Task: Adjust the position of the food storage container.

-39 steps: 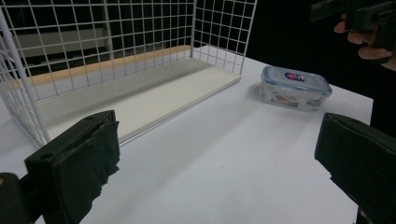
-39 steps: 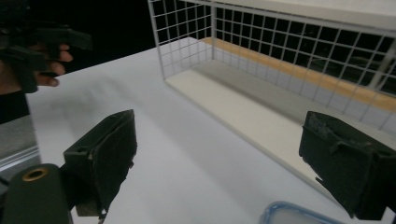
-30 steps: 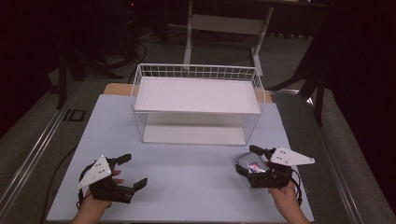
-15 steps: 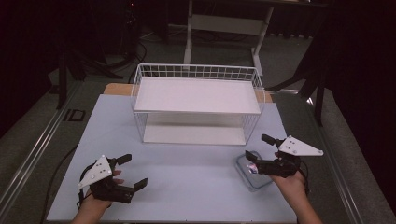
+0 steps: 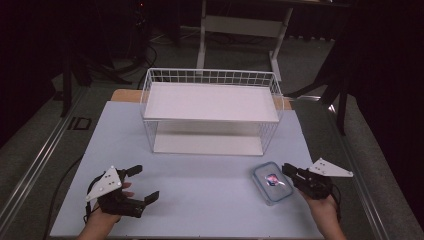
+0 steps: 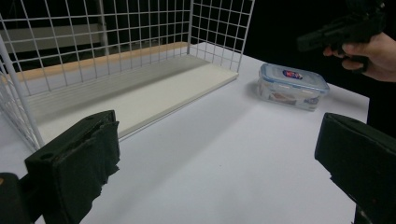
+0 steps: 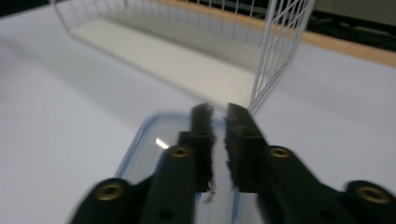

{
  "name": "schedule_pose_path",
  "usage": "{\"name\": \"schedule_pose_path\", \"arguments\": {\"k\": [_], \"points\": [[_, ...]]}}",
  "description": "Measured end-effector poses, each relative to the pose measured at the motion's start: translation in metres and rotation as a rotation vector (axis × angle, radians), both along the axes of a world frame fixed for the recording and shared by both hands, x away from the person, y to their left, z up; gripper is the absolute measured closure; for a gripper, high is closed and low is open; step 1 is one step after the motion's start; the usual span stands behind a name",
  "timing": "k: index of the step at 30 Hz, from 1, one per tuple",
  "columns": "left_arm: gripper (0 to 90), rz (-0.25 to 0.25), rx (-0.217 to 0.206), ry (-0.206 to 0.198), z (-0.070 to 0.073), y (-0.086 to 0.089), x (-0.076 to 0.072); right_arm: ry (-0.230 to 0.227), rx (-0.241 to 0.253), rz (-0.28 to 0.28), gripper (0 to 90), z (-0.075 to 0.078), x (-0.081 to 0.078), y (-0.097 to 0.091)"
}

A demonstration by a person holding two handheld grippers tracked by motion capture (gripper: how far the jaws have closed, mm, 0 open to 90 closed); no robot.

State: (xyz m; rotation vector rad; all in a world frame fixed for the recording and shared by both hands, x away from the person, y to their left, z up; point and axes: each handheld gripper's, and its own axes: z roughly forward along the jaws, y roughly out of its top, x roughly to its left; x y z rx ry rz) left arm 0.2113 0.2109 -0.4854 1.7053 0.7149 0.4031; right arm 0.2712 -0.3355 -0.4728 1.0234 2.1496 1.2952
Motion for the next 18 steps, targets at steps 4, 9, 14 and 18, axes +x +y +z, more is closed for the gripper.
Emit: {"name": "schedule_pose_path", "arguments": {"k": [4, 9, 14, 18], "points": [[1.0, -0.002, 0.004, 0.0, 0.0, -0.001, 0.001, 0.013, -0.033, -0.012, 89.9, -0.01, -0.011, -0.005], [1.0, -0.006, 0.011, 0.001, -0.001, -0.002, 0.001, 0.031, -0.047, -0.076, 90.0, -0.02, -0.017, -0.021], [1.0, -0.003, 0.006, 0.001, -0.001, -0.001, 0.002, 0.083, -0.109, -0.12, 90.0, -0.037, -0.021, -0.035], [1.0, -0.004, 0.008, 0.0, 0.0, -0.002, 0.002, 0.131, -0.108, -0.104, 90.0, -0.049, -0.023, -0.036]]}}
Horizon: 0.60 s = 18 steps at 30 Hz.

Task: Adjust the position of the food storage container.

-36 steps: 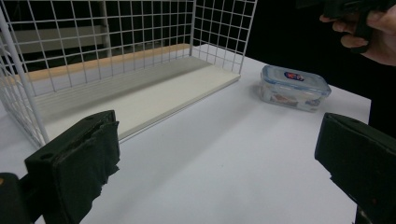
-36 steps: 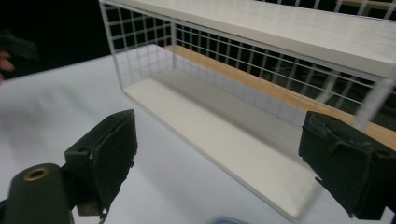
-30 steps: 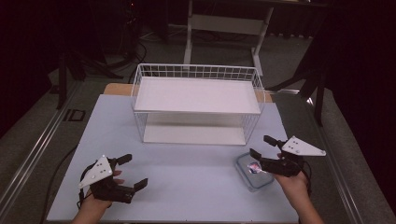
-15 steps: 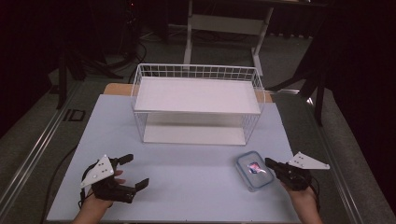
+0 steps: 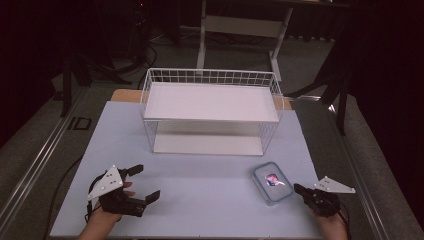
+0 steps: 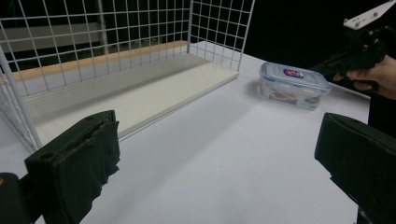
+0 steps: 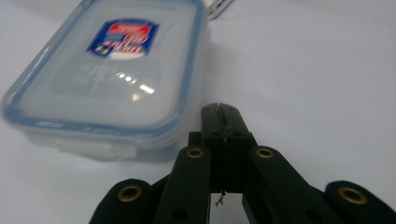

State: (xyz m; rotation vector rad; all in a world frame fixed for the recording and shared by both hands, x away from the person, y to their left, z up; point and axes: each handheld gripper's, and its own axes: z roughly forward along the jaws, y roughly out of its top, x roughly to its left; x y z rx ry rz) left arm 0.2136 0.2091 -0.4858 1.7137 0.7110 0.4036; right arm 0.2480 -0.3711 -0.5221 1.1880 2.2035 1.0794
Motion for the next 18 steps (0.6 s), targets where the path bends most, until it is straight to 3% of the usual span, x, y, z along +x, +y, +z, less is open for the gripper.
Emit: {"name": "schedule_pose_path", "arguments": {"k": [5, 12, 13, 18], "points": [[1.0, -0.003, 0.0, -0.003, 0.0, -0.001, 0.0, 0.028, 0.002, 0.038, 90.0, -0.006, -0.002, 0.006], [1.0, -0.005, -0.001, -0.004, 0.0, -0.001, 0.001, 0.039, 0.016, 0.186, 90.0, -0.007, -0.001, 0.027], [1.0, -0.005, -0.001, -0.004, 0.0, -0.001, 0.001, 0.039, 0.016, 0.186, 90.0, -0.007, -0.001, 0.027], [1.0, -0.006, -0.002, -0.003, 0.0, -0.002, 0.001, 0.051, 0.034, 0.278, 90.0, -0.005, 0.009, 0.048]]}}
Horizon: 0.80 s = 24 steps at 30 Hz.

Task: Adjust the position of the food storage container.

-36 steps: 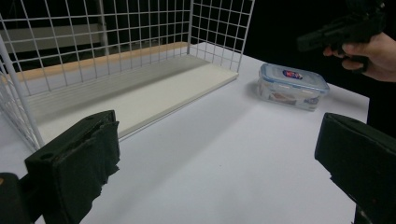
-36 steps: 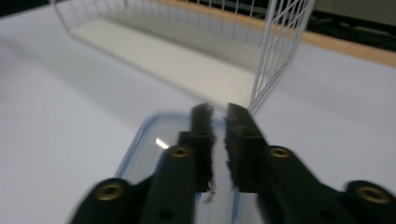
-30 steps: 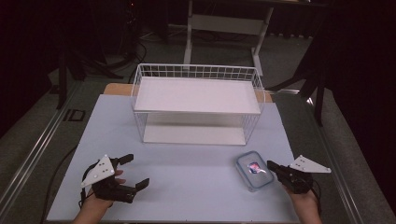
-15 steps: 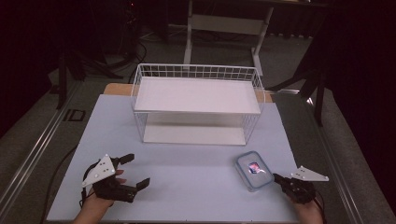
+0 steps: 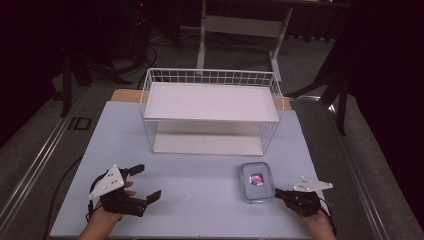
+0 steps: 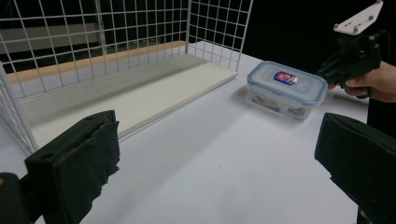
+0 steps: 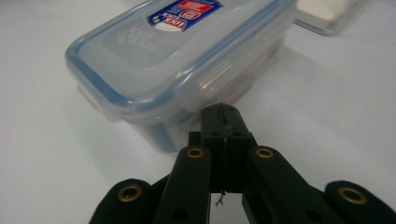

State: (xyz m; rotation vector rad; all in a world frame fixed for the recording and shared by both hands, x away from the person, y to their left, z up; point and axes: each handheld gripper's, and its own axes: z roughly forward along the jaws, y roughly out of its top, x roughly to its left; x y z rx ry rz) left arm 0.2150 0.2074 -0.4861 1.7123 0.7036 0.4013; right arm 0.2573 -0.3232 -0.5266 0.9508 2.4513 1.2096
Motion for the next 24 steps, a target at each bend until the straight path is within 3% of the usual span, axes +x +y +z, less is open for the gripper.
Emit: {"name": "schedule_pose_path", "arguments": {"k": [4, 19, 22, 24], "points": [[1.0, -0.001, 0.002, 0.0, 0.0, -0.001, 0.0, 0.017, 0.0, 0.055, 90.0, 0.0, 0.008, 0.015], [1.0, -0.002, 0.012, -0.006, 0.0, -0.002, -0.001, 0.051, -0.076, 0.233, 90.0, -0.01, 0.031, 0.086], [1.0, -0.004, 0.014, -0.006, 0.0, -0.002, -0.001, 0.028, -0.09, 0.256, 90.0, -0.011, 0.03, 0.09], [1.0, -0.003, 0.014, -0.006, 0.0, -0.001, -0.001, 0.018, -0.098, 0.23, 90.0, -0.01, 0.033, 0.082]]}}
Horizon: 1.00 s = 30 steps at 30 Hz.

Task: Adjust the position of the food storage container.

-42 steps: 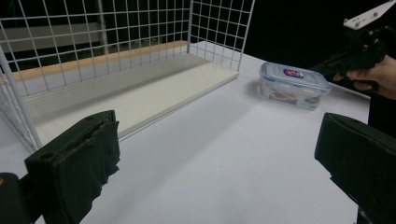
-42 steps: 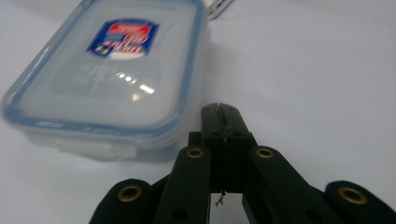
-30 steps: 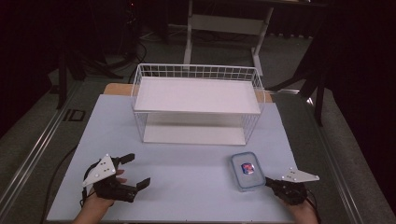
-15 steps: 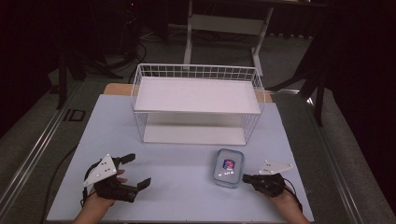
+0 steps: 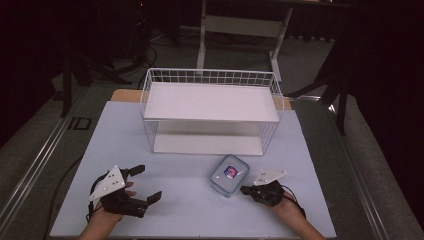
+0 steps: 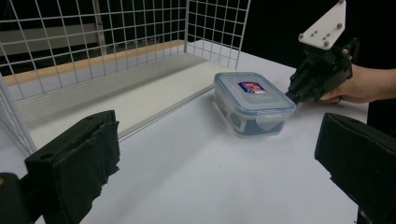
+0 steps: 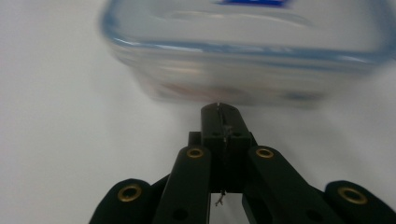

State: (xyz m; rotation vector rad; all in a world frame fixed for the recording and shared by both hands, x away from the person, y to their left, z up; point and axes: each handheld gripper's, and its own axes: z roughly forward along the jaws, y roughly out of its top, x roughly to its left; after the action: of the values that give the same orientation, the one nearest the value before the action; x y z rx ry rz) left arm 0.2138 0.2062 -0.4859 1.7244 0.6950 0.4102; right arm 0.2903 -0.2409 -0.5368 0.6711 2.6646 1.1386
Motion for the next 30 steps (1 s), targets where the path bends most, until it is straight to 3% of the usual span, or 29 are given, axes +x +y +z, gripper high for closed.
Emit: {"name": "schedule_pose_path", "arguments": {"k": [5, 8, 12, 15, 19, 25, 30], "points": [[1.0, 0.002, -0.001, 0.002, 0.0, 0.0, 0.001, -0.031, 0.041, -0.129, 90.0, 0.011, 0.025, -0.025], [1.0, 0.0, 0.001, 0.002, 0.0, -0.001, 0.0, -0.054, 0.056, -0.193, 90.0, 0.017, 0.044, -0.029], [1.0, 0.002, 0.002, 0.005, -0.001, 0.0, 0.001, -0.069, 0.034, -0.204, 90.0, 0.019, 0.063, -0.02], [1.0, 0.003, 0.001, 0.004, -0.001, 0.001, 0.0, -0.031, 0.058, -0.202, 90.0, 0.014, 0.072, -0.014], [1.0, 0.004, -0.002, 0.003, -0.001, 0.001, -0.001, -0.023, 0.046, -0.17, 90.0, 0.009, 0.066, -0.004], [1.0, 0.002, -0.001, 0.005, -0.001, 0.001, 0.0, 0.007, 0.052, -0.138, 90.0, 0.009, 0.05, -0.005], [1.0, -0.002, 0.009, 0.008, -0.002, -0.002, 0.001, 0.039, 0.062, -0.097, 90.0, 0.009, 0.029, -0.005]]}}
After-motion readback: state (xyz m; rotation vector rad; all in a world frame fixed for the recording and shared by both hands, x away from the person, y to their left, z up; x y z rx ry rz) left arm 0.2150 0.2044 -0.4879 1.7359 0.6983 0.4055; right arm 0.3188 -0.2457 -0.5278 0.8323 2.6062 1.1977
